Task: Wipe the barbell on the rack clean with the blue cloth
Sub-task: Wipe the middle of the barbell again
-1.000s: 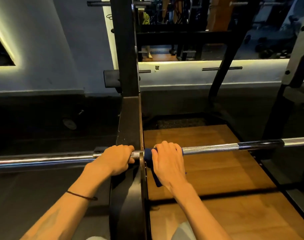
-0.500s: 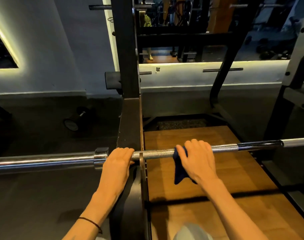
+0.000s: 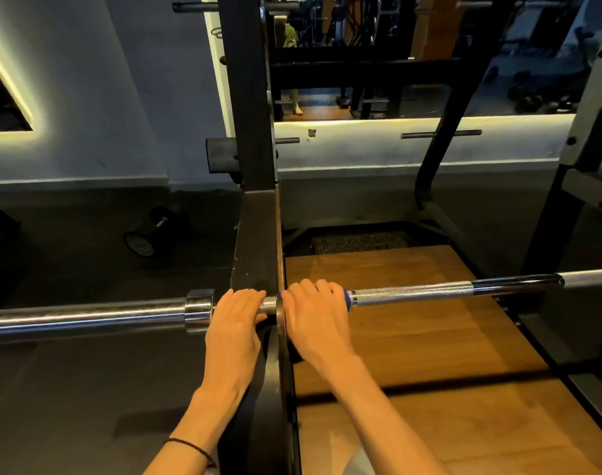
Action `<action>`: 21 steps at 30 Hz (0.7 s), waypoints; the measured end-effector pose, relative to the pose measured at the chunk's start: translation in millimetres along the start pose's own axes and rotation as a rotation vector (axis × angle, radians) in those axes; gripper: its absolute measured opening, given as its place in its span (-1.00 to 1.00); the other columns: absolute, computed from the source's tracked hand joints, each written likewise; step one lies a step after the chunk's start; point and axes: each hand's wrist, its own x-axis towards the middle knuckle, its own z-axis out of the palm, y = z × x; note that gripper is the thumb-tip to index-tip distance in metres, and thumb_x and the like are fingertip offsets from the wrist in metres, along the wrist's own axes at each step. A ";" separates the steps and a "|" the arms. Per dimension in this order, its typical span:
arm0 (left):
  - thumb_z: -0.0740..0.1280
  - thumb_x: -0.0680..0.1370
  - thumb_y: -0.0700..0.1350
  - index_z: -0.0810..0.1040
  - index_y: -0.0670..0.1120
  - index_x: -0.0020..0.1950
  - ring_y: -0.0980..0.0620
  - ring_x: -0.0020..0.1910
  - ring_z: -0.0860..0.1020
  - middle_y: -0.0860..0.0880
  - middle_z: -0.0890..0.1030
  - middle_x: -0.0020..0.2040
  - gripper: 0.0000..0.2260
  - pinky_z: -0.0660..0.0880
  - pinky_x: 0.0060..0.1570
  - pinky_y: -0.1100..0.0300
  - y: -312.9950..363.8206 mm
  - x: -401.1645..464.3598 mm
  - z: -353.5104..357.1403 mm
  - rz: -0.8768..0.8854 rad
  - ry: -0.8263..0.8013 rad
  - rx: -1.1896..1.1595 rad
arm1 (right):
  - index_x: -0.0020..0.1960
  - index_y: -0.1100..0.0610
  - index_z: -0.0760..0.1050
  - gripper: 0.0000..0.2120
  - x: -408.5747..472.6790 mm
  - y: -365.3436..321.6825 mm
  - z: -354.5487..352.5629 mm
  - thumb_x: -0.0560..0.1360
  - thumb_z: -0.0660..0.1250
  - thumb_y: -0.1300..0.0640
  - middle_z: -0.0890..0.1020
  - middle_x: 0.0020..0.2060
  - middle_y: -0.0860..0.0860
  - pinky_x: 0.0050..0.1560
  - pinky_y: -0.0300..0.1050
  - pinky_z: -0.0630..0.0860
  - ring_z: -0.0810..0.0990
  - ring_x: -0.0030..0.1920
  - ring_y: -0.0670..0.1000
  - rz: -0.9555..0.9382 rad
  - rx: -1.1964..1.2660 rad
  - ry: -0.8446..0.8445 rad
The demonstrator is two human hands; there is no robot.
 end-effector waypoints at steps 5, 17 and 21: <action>0.47 0.44 -0.30 0.60 -0.12 0.27 -0.01 0.23 0.56 -0.06 0.63 0.19 -0.61 0.26 0.47 0.08 0.8 -9.7 0.1 -0.006 0.060 -0.035 | -0.23 -0.05 0.40 -0.59 -13.4 76.5 -8.7 0.67 -0.05 -0.12 0.41 -0.31 -0.10 -0.15 -0.03 0.15 0.39 -0.24 0.04 0.061 -0.027 0.035; 0.13 0.68 0.03 0.47 0.00 0.01 0.07 -0.18 0.49 0.04 0.49 -0.11 -0.82 0.49 -0.12 0.12 18.9 40.3 -22.1 -0.083 -0.228 0.204 | -0.23 -0.02 0.32 -0.69 -30.3 133.6 -8.3 0.65 -0.02 0.00 0.40 -0.30 -0.09 0.00 0.03 0.36 0.34 -0.22 0.03 0.296 0.040 0.192; 0.19 0.65 0.05 0.55 0.04 -0.14 0.07 -0.26 0.52 0.08 0.54 -0.23 -0.77 0.50 -0.10 0.06 13.5 33.1 -7.1 0.015 -0.210 0.318 | -0.21 -0.06 0.35 -0.70 -27.9 104.9 -8.4 0.67 0.03 0.00 0.41 -0.28 -0.14 0.02 0.00 0.37 0.35 -0.21 -0.02 0.244 0.040 0.121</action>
